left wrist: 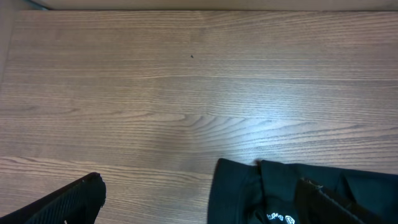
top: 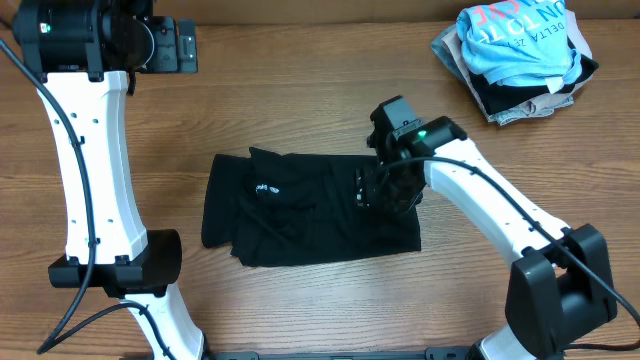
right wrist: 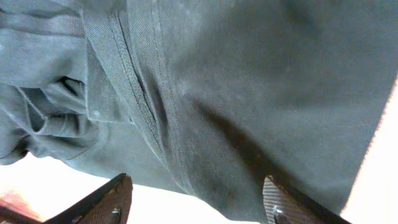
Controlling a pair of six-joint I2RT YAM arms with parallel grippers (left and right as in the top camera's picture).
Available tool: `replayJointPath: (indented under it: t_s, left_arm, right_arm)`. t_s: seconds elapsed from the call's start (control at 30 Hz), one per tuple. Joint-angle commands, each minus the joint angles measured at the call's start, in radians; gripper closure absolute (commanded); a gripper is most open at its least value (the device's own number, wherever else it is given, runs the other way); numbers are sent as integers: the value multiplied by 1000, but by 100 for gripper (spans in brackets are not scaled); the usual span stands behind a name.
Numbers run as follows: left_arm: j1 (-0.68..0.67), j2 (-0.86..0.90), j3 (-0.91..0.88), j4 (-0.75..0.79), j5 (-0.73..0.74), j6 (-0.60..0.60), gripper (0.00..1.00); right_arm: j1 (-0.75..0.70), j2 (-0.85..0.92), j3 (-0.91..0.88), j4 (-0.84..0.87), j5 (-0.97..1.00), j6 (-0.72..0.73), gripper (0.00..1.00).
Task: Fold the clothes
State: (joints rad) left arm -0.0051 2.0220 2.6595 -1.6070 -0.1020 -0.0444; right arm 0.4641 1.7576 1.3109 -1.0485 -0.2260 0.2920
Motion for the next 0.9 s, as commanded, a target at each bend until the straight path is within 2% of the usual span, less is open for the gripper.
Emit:
replayJointPath:
  t_s: [0.0, 0.33, 0.53, 0.7, 0.87]
  left_arm:
    - [-6, 3, 0, 1, 2, 23, 0]
    - [2, 40, -105, -82, 188, 32, 0]
    - [7, 41, -314, -82, 286, 76, 0]
    - [4, 41, -475, -75, 243, 78, 0]
    - [4, 41, -635, -15, 202, 185, 0]
  right_arm:
    - [24, -29, -39, 24, 17, -15, 30]
    - [-8, -29, -40, 66, 35, -30, 29]
    - [-102, -29, -40, 79, 55, -36, 18]
    - [-201, -29, -40, 82, 53, -39, 16]
    - [-263, -29, -40, 86, 53, -58, 15]
